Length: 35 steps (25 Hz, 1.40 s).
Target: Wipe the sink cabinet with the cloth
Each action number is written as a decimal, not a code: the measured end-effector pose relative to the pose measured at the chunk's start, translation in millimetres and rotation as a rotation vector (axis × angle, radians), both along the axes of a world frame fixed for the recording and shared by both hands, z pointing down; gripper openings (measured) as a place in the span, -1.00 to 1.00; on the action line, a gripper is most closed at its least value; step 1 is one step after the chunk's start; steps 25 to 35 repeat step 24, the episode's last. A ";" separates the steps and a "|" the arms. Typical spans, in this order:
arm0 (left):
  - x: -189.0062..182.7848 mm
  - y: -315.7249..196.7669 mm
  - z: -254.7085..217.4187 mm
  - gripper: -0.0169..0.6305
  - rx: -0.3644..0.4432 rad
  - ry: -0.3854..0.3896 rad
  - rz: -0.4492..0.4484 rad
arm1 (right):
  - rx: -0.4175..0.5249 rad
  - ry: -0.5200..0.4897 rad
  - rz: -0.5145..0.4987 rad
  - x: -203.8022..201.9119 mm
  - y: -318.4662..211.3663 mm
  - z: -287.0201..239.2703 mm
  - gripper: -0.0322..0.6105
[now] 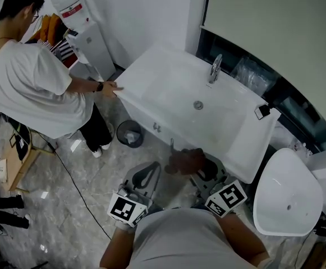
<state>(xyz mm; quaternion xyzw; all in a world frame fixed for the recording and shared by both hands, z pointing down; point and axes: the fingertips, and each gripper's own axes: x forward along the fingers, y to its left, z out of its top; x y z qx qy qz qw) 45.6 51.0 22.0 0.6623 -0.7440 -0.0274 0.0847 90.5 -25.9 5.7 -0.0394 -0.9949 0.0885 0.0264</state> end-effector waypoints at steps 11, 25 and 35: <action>1.7 0.1 -5.3 -0.91 0.000 -0.009 0.006 | -0.004 -0.003 0.027 0.3 -4.3 -1.9 -0.46; 16.3 1.1 -4.3 -0.91 -0.017 -0.015 0.018 | -0.002 -0.002 0.049 16.7 -8.3 -2.6 -0.46; 16.3 1.1 -4.3 -0.91 -0.017 -0.015 0.018 | -0.002 -0.002 0.049 16.7 -8.3 -2.6 -0.46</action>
